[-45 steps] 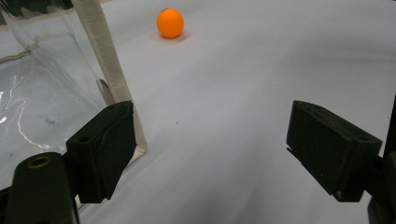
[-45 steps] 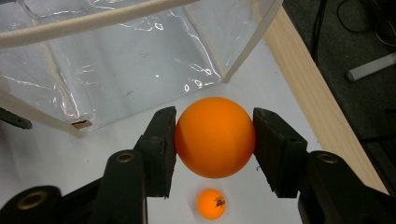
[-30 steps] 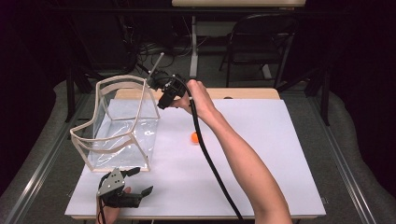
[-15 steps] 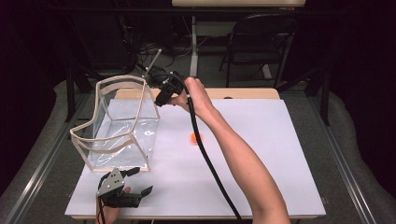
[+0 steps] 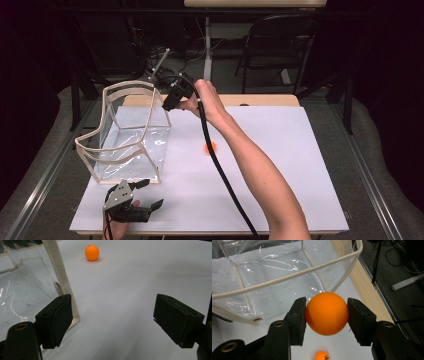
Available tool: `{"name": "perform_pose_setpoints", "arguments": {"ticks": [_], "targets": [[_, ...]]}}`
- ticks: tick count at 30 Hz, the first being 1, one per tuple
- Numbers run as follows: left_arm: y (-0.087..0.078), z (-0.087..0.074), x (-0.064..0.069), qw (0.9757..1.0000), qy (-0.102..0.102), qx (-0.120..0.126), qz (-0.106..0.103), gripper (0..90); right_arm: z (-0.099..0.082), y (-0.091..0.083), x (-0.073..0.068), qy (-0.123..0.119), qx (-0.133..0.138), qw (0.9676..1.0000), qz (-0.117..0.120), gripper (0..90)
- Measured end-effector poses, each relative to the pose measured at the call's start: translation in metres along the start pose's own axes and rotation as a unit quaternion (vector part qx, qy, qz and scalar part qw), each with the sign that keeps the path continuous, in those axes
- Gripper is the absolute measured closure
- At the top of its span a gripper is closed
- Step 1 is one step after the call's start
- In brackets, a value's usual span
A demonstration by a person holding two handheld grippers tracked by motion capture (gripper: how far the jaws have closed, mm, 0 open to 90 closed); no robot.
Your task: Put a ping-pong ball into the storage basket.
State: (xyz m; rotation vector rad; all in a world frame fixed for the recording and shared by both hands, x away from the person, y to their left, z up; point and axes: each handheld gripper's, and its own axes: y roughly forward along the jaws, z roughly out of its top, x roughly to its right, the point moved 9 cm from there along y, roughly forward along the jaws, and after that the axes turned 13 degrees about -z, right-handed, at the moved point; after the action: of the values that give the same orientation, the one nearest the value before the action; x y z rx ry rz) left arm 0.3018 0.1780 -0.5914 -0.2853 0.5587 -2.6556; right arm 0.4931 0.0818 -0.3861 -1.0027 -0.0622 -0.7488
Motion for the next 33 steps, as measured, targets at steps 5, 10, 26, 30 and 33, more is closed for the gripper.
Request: {"name": "perform_pose_setpoints", "arguments": {"ticks": [5, 10, 26, 30, 33], "targets": [[0.000, 0.000, 0.000, 1.0000, 0.000, 0.002, 0.000, 16.0, 0.005, -0.001, -0.002, 0.002, 0.006, 1.0000, 0.000, 51.2], [0.000, 0.000, 0.000, 1.0000, 0.001, 0.001, 0.001, 16.0, 0.011, -0.002, -0.005, 0.000, 0.013, 0.9999, 0.000, 51.2], [-0.001, 0.000, 0.000, 1.0000, 0.000, 0.002, 0.000, 16.0, 0.027, -0.002, -0.016, -0.002, 0.031, 0.9995, 0.001, 51.2], [-0.001, 0.001, -0.001, 1.0000, 0.001, 0.002, 0.001, 16.0, 0.031, -0.001, -0.019, -0.002, 0.034, 0.9994, 0.001, 51.2], [-0.001, 0.000, 0.000, 1.0000, 0.000, 0.002, 0.001, 16.0, 0.033, -0.001, -0.021, -0.004, 0.037, 0.9993, 0.000, 51.2]]}}
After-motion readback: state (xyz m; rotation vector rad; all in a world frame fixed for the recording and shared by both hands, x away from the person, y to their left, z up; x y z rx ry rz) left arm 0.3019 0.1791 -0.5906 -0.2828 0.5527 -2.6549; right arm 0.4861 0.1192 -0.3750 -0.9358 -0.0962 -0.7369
